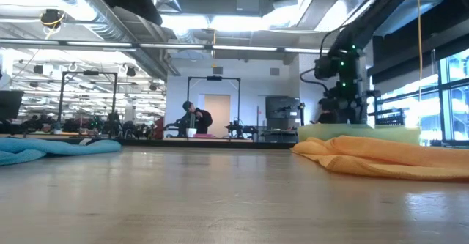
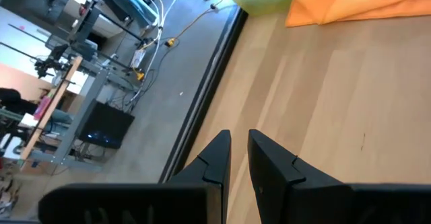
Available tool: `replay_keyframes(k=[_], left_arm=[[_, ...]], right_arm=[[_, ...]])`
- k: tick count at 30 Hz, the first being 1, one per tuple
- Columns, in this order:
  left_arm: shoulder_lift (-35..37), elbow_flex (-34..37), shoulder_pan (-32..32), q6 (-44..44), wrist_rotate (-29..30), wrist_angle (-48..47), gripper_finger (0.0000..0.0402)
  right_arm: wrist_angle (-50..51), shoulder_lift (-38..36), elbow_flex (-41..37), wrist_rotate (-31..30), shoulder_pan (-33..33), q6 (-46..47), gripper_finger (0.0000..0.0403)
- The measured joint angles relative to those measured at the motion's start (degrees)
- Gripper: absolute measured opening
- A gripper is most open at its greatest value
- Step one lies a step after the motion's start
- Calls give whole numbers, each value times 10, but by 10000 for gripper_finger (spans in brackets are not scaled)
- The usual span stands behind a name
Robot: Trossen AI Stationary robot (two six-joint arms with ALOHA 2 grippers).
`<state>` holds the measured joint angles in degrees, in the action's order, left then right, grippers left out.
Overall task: Fold microfiber towels
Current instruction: Put the folded blue microfiber cloth into the yellow bin, then fold the left blue microfiber cloth
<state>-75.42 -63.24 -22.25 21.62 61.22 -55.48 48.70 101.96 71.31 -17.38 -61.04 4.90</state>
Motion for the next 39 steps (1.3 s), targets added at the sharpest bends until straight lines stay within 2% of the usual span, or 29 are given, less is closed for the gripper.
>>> replay_keyframes(k=[4,12,17,24,29,32,36,39], left_arm=[[0,0,-7,3,13,0,45],[0,0,-7,8,13,-1,45],[0,0,-7,19,12,-12,45],[0,0,-10,68,10,-60,45],[0,7,-16,142,-13,-82,45],[0,31,-16,208,-24,-79,45],[0,75,-2,265,-62,-80,47],[0,90,26,275,-111,-95,61]], right_arm=[[-30,21,-19,3,0,0,5],[-29,87,-22,-1,0,-3,11],[-24,87,-18,-10,1,-20,5],[23,-1,10,-10,10,-11,18],[21,-99,9,-3,42,-12,12],[-69,-180,-37,33,94,-7,11],[-290,-272,-143,134,191,-5,11],[-446,-308,-226,172,257,11,11]])
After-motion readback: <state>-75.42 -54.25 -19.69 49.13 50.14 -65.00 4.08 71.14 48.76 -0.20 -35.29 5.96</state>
